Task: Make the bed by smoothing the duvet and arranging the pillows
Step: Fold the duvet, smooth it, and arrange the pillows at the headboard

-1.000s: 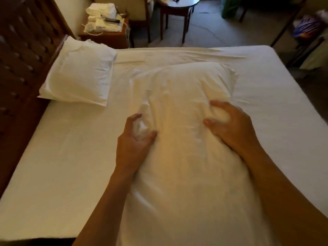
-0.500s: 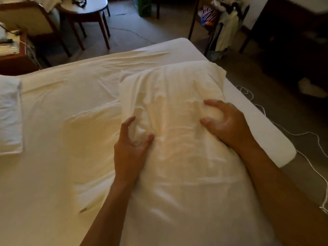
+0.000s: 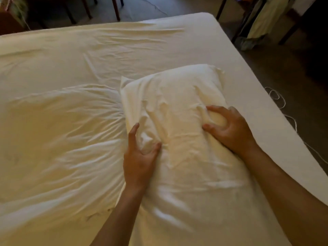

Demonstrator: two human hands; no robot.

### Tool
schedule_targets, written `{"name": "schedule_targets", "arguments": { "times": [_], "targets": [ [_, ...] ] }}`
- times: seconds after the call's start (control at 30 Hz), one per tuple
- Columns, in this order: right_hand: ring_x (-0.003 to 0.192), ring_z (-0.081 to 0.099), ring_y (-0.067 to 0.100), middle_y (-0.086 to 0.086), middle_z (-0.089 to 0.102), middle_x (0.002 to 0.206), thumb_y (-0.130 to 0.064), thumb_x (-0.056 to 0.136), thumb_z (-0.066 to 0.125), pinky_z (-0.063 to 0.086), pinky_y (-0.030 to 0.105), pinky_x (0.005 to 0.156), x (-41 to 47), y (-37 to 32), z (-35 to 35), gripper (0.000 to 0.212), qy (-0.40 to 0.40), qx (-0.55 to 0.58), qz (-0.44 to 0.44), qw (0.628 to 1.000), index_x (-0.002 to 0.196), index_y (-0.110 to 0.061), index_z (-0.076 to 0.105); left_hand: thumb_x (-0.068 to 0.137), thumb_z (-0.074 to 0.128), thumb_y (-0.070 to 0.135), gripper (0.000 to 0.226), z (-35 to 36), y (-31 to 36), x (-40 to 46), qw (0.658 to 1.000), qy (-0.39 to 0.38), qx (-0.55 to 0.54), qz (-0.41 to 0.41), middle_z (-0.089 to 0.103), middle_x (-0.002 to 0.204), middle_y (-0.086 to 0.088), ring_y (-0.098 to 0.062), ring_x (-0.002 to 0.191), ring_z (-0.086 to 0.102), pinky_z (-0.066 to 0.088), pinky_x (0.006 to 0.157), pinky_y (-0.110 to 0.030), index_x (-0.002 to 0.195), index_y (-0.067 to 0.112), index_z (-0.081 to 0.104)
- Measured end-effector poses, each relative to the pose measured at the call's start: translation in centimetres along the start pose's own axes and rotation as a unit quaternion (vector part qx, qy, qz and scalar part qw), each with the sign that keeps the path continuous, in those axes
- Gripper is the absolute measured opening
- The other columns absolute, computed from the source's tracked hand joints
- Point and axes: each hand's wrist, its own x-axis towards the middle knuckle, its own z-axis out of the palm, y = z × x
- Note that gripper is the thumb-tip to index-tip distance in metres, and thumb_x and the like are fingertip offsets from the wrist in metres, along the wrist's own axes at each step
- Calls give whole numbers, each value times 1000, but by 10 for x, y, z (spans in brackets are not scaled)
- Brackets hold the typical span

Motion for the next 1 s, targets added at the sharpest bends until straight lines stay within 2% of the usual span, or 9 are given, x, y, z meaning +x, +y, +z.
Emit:
{"name": "schedule_targets", "arguments": {
  "times": [0.17,0.3,0.37,0.43,0.57,0.63,0.7,0.83,1.0],
  "targets": [
    [95,55,17,-4,39,103,-62,73,70,50,37,93,25,69,66,62,-64,-3,38,997,132,-51,53,80,77,41,74,63,-69,15,999,-13,52,2,59,136,6,-16,116,62,51,92,-28,142,43,37],
    [119,47,25,-1,34,115,-71,78,60,42,40,104,12,117,115,72,-159,-25,88,983,142,-60,30,83,71,48,76,95,-112,11,988,-74,134,-3,55,139,3,-17,120,56,39,88,-20,148,39,32],
    [121,42,28,1,33,118,-72,81,55,38,42,107,8,129,122,73,-160,-42,110,980,145,-62,22,84,70,49,77,101,-117,9,987,-89,135,-8,55,137,2,-15,119,54,37,89,-20,150,39,31],
    [122,39,31,5,33,124,-70,85,52,34,45,107,8,127,124,71,-142,-76,127,979,147,-59,21,85,67,53,77,100,-117,9,985,-98,140,-6,56,135,-2,-18,118,53,37,91,-21,151,37,31],
    [137,29,37,15,25,151,-70,87,39,22,53,114,23,91,133,71,-77,-86,159,980,152,-45,26,86,53,59,69,85,-104,22,986,-100,135,-12,58,125,-2,-18,115,55,44,97,-28,149,38,34],
    [145,21,36,13,21,158,-68,88,37,14,56,116,40,63,139,71,-74,-71,140,985,153,-42,24,85,51,57,66,69,-92,42,988,-78,136,14,59,108,0,-15,101,57,50,91,-36,147,34,41],
    [148,17,31,7,22,161,-66,92,36,13,56,116,57,29,145,69,-84,-48,95,991,154,-42,20,86,50,55,64,46,-80,70,989,-47,135,47,57,105,1,-11,92,55,51,85,-36,145,30,44],
    [149,22,23,0,28,161,-72,88,30,21,53,115,90,-46,169,73,-96,-9,-23,995,154,-41,19,89,51,49,59,-16,-64,137,985,11,146,92,55,106,3,-10,94,55,48,84,-31,144,29,46],
    [150,22,18,-3,30,160,-74,88,29,22,49,117,126,-137,216,74,-127,20,-116,985,154,-42,20,91,45,53,58,-101,-73,218,969,55,202,134,54,107,0,-14,98,53,45,88,-34,143,30,46]
  ]
}}
